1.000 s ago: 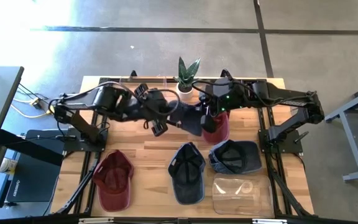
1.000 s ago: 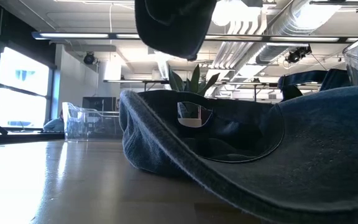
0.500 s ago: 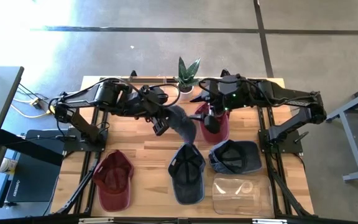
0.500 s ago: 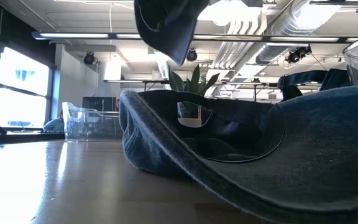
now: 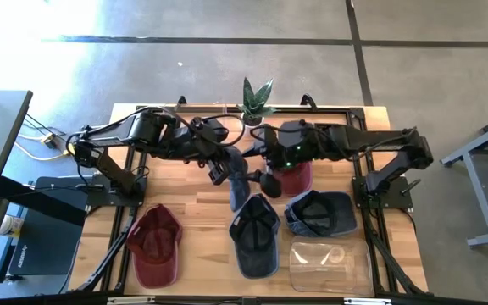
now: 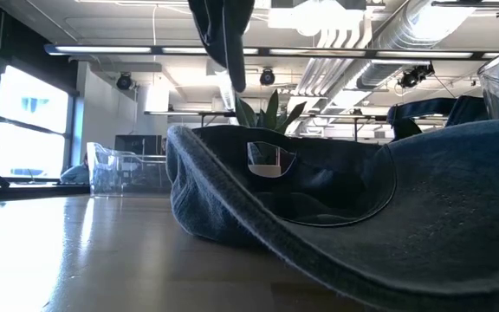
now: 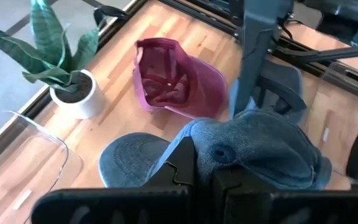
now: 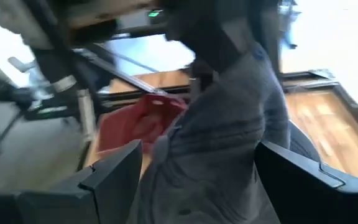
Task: Pick & Place hat
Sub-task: Put the left blue cap into the top transparent bin
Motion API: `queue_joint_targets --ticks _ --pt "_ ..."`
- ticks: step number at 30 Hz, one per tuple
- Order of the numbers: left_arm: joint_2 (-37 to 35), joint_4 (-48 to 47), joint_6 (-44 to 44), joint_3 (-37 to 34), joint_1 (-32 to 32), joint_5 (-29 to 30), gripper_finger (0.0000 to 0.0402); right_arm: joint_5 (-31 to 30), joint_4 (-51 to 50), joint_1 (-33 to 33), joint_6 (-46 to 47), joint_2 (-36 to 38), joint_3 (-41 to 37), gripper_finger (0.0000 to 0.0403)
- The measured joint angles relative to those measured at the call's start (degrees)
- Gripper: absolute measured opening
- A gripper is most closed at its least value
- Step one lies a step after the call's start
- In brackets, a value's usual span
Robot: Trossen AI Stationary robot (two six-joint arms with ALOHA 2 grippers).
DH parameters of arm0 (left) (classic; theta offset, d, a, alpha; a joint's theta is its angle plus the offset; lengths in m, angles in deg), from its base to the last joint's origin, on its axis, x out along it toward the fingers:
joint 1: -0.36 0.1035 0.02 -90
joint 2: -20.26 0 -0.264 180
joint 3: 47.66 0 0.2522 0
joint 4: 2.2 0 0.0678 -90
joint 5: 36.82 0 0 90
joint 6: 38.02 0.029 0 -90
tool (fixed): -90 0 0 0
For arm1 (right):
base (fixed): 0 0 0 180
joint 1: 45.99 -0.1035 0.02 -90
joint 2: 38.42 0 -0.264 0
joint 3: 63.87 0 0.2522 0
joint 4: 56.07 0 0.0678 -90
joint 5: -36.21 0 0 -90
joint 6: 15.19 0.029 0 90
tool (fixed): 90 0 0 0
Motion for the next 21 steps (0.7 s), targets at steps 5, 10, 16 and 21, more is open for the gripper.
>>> queue_joint_targets --ticks 5,10,16,21 --pt "0.0 -0.2 -1.6 0.0 0.0 1.6 0.0 -10.0 0.1 -2.6 3.3 -2.1 0.0 0.0301" --pt "0.0 -0.4 -1.7 0.0 0.0 1.8 0.0 -21.1 0.3 -4.5 8.0 -4.2 0.0 0.0288" --pt "0.0 -2.0 -1.7 0.0 0.0 1.1 0.0 -26.0 0.3 -3.8 10.8 -4.3 0.0 0.018" --pt "-0.8 -4.1 0.3 0.0 0.0 -9.4 0.0003 -16.6 0.3 -1.4 8.8 -4.3 0.0 0.003"
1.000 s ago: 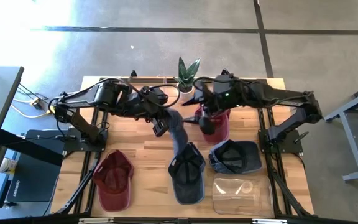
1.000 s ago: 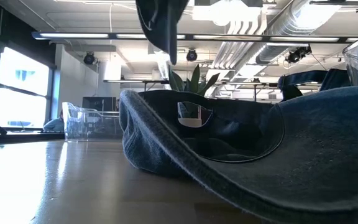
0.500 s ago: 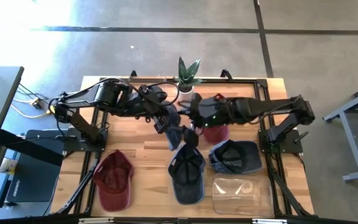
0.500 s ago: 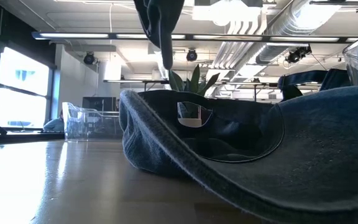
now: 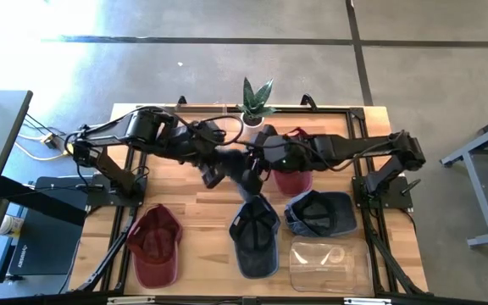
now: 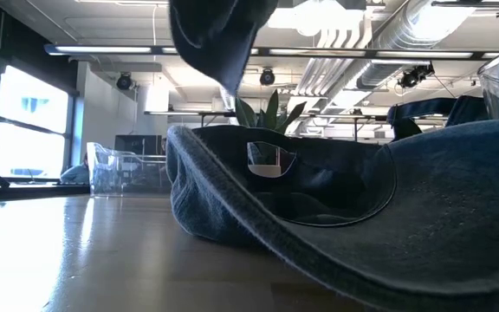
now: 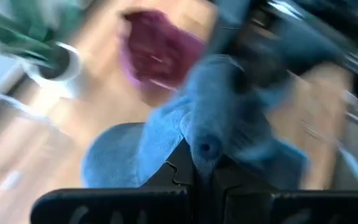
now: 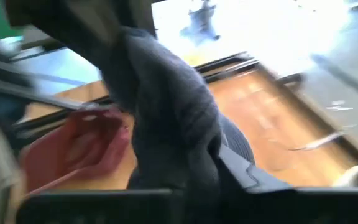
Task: Pick & Place hat
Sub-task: Put the left blue cap into the top transparent bin
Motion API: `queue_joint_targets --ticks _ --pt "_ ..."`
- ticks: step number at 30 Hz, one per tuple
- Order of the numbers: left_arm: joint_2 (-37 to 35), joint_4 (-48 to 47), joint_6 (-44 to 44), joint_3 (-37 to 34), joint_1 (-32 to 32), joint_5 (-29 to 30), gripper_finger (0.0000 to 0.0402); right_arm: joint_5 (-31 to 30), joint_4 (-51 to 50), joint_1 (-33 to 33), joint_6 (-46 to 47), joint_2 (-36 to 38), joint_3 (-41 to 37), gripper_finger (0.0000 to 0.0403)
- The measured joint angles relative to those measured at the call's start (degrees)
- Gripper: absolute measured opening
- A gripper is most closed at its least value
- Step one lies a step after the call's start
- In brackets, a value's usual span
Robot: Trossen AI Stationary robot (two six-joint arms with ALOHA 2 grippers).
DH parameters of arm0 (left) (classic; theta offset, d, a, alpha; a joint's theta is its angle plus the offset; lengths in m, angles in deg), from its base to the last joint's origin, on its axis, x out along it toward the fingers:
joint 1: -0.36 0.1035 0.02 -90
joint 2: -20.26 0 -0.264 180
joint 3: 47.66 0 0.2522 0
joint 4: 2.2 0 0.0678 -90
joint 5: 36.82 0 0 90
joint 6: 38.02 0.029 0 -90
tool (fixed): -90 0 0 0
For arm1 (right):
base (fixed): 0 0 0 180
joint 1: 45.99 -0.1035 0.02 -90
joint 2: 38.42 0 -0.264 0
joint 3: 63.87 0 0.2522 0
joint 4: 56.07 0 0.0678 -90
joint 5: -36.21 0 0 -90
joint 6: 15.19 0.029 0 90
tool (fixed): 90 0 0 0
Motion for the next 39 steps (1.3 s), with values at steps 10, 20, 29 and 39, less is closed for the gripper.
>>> queue_joint_targets --ticks 10,20,29,39 --pt "-1.0 -11.9 -0.1 -0.7 0.0 -25.3 0.0113 34.4 5.8 7.5 7.7 -5.6 0.0 0.0026" --pt "-4.9 -11.8 -4.7 -2.4 -2.4 -27.1 0.0155 58.7 16.8 15.6 10.7 -22.8 -0.1 0.0028" --pt "-7.3 -11.9 -12.6 -2.5 -6.2 -23.9 0.0156 81.8 33.2 18.6 26.6 -27.8 0.1 0.0027" --pt "-8.5 -12.1 -12.3 -2.5 -6.0 -20.6 0.0156 80.2 38.4 16.7 30.1 -31.5 0.0 0.0028"
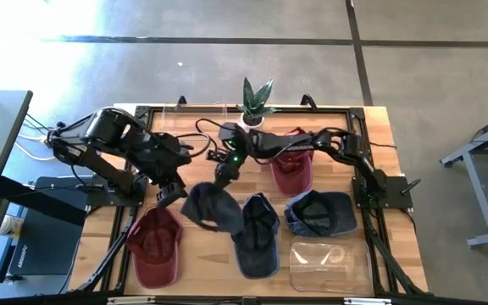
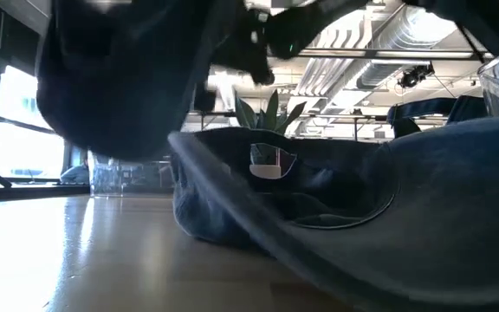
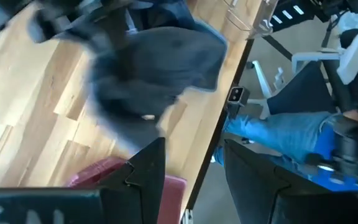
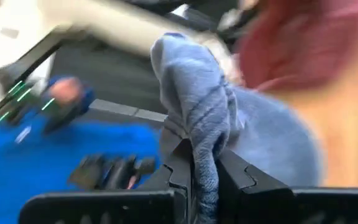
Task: Pick & Place hat
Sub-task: Put the left blue cap into the top transparent bin
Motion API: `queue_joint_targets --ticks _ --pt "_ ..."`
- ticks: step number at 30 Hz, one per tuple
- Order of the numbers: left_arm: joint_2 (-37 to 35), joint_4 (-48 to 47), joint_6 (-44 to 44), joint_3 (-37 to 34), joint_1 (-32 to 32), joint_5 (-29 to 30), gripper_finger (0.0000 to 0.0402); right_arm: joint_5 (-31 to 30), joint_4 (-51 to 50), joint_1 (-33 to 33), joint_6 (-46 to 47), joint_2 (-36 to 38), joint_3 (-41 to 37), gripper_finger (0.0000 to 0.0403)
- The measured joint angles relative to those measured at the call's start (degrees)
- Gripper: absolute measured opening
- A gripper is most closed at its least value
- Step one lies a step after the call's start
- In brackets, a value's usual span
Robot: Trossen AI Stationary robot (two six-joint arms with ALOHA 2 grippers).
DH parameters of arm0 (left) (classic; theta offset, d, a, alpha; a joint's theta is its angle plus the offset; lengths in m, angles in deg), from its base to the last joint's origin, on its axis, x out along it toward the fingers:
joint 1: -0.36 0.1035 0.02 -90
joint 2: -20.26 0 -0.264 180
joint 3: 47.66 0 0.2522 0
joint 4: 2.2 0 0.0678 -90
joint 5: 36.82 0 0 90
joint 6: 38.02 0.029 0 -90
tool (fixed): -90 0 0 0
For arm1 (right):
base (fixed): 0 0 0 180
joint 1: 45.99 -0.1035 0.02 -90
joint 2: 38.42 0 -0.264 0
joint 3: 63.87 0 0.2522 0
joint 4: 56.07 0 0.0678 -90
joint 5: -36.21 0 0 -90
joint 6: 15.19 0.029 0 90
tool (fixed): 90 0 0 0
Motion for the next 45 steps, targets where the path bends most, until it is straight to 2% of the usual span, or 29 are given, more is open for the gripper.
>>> queue_joint_targets --ticks 4,7,12,16,22,27,30,33,36,38,42,45 --pt "0.0 0.0 0.4 0.0 0.0 0.4 0.0156 -3.8 -2.0 2.8 1.0 -5.9 -0.2 0.0032" --pt "0.0 0.0 0.3 0.0 0.0 0.5 0.0156 -5.3 -2.0 4.6 -0.7 -7.5 -0.1 0.0033" --pt "0.0 0.0 -0.4 0.0 0.0 1.1 0.0156 -7.9 -6.8 6.4 -10.4 -7.4 -0.1 0.0035" --pt "0.0 0.0 -1.1 0.0 0.0 1.1 0.0156 -12.2 -13.7 7.7 -19.7 -4.8 0.0 0.0042" --pt "0.1 0.0 -1.2 0.0 0.0 1.1 0.0156 -25.6 -29.0 8.8 -36.6 0.0 -0.1 0.0095" --pt "0.1 0.1 -0.7 -0.1 0.0 1.9 0.0156 -38.7 -37.8 8.7 -42.5 4.6 0.0 0.0166" --pt "0.0 0.1 -1.3 -2.9 0.0 2.8 0.0156 -46.5 -43.2 8.1 -43.3 8.3 -0.1 0.0195" --pt "-0.3 0.3 -2.4 -9.0 -0.5 5.6 0.0156 -51.4 -48.4 6.7 -45.7 13.2 0.0 0.0205" --pt "-2.8 3.3 -5.7 -18.0 -1.6 7.0 0.0156 -54.4 -54.8 4.6 -47.6 17.4 0.1 0.0202" --pt "-5.1 9.9 -8.9 -25.7 -2.0 6.9 0.0156 -54.9 -58.8 3.1 -48.0 20.3 0.0 0.0197" --pt "-10.4 30.9 -19.2 -43.6 -3.4 6.1 0.0156 -56.5 -64.4 0.0 -47.0 24.4 0.0 0.0184" --pt "-14.7 44.2 -30.0 -57.0 -3.9 8.9 0.0156 -57.5 -66.7 -2.7 -46.4 26.2 -0.1 0.0174"
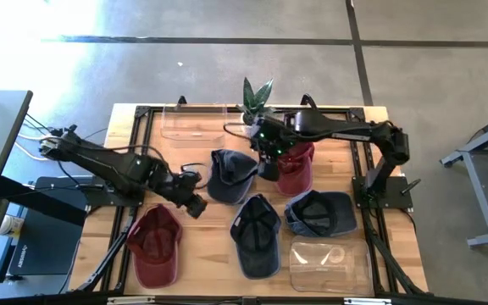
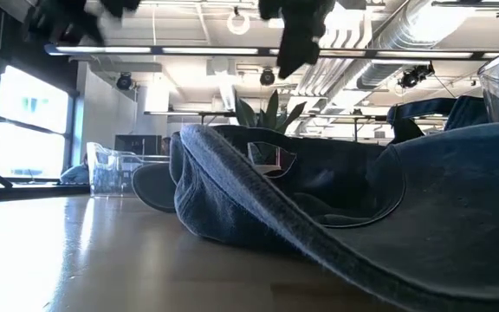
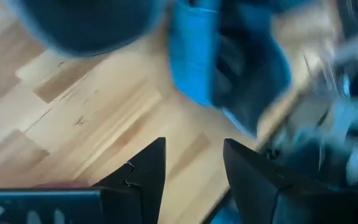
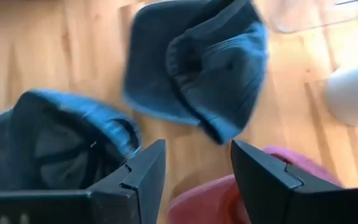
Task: Pick & Place hat
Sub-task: Put the left blue cap into the top transparent bin
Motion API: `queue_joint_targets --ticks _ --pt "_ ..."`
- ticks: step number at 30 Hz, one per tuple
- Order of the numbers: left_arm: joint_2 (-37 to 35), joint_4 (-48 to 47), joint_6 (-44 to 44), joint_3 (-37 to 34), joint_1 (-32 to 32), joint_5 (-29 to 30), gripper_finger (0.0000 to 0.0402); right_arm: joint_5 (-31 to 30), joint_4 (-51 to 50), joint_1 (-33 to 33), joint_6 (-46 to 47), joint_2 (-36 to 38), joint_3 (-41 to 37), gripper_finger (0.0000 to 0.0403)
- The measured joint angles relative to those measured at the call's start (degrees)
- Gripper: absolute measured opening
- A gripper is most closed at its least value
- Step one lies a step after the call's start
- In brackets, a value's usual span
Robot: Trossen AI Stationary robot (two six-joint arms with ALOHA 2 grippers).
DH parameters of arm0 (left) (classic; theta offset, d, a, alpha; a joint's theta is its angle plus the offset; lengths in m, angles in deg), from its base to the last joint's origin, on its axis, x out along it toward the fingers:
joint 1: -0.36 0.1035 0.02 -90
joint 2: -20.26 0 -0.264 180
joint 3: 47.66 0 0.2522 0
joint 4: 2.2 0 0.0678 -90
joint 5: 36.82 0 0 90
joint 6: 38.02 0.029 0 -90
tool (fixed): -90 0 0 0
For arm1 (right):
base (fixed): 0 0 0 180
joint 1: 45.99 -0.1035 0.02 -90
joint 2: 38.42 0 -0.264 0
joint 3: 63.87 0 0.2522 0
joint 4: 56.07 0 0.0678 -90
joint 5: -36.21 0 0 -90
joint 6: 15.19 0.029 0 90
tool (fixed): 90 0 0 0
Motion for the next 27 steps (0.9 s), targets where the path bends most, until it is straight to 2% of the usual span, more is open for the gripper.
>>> queue_joint_targets --ticks 4,7,11,13,16,21,24,27 --pt "-1.7 13.5 -10.6 -14.3 0.5 7.3 0.0156 -3.6 -4.6 -3.1 -0.6 2.9 0.0 0.0161" --pt "-1.7 18.4 -16.4 -21.5 2.1 11.2 0.0156 -7.2 -9.4 -4.5 -0.7 5.0 0.0 0.0152" --pt "-1.3 25.5 -17.2 -27.8 6.0 15.7 0.0157 -10.7 -12.7 -5.9 0.0 8.2 0.0 0.0142" --pt "-1.2 30.9 -14.0 -30.1 8.4 16.7 0.0164 -10.8 -12.6 -6.4 0.5 9.6 0.0 0.014" --pt "-1.3 37.7 -7.6 -31.7 12.2 14.4 0.0179 -11.0 -12.5 -7.3 1.8 11.3 0.0 0.014" --pt "1.8 39.6 0.8 -32.0 17.5 9.8 0.0189 -10.9 -12.0 -8.8 4.5 12.6 0.0 0.014" --pt "3.3 42.5 5.2 -31.9 19.4 6.6 0.0172 -10.8 -11.7 -9.9 6.4 12.4 0.0 0.014" --pt "6.0 45.2 8.8 -32.0 20.0 3.5 0.0131 -11.3 -7.6 -11.0 8.1 12.0 -1.8 0.014"
